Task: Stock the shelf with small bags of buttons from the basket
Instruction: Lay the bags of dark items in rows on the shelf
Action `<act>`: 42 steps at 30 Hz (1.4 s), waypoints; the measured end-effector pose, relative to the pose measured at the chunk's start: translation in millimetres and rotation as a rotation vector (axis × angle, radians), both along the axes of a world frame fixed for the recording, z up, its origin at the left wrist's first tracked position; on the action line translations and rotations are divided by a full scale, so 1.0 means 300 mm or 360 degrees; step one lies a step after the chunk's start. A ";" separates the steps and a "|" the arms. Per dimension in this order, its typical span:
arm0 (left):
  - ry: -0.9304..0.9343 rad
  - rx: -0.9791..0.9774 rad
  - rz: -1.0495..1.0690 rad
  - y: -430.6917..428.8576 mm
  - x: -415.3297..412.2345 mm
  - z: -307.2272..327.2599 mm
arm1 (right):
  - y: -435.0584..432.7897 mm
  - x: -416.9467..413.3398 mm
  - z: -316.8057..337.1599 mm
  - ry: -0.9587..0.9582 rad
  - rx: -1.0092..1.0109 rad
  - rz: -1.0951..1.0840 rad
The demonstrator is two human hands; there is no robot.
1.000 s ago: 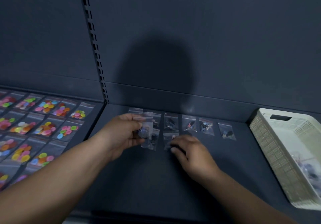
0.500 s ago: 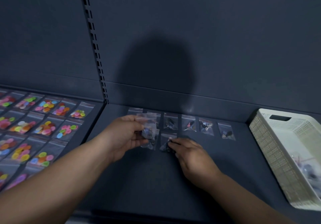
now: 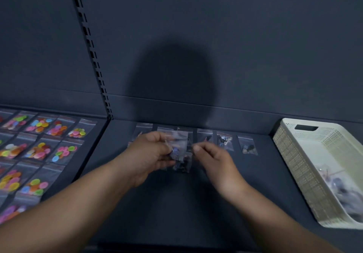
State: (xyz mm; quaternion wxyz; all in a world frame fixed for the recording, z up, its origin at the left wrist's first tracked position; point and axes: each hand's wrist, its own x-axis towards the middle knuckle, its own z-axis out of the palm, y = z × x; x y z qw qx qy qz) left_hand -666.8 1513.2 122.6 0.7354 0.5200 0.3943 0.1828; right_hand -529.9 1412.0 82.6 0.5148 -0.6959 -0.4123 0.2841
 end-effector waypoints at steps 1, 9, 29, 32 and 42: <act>0.0012 0.0032 -0.0004 -0.011 0.013 0.001 | 0.007 -0.005 0.015 0.0250 0.0020 -0.0045; 0.0270 0.0435 -0.0239 -0.059 0.087 -0.032 | -0.040 0.073 0.034 0.0723 -0.0079 -0.0348; 0.1126 0.2147 -0.1124 -0.089 0.073 -0.140 | -0.140 0.126 -0.089 -0.1479 -0.0451 0.0326; 0.1123 0.2139 -0.1151 -0.099 0.080 -0.132 | -0.138 0.137 -0.101 -0.1493 -0.0474 0.0339; 0.1022 0.2125 -0.1069 -0.100 0.102 -0.103 | -0.157 0.157 -0.064 -0.1438 -0.0466 0.0287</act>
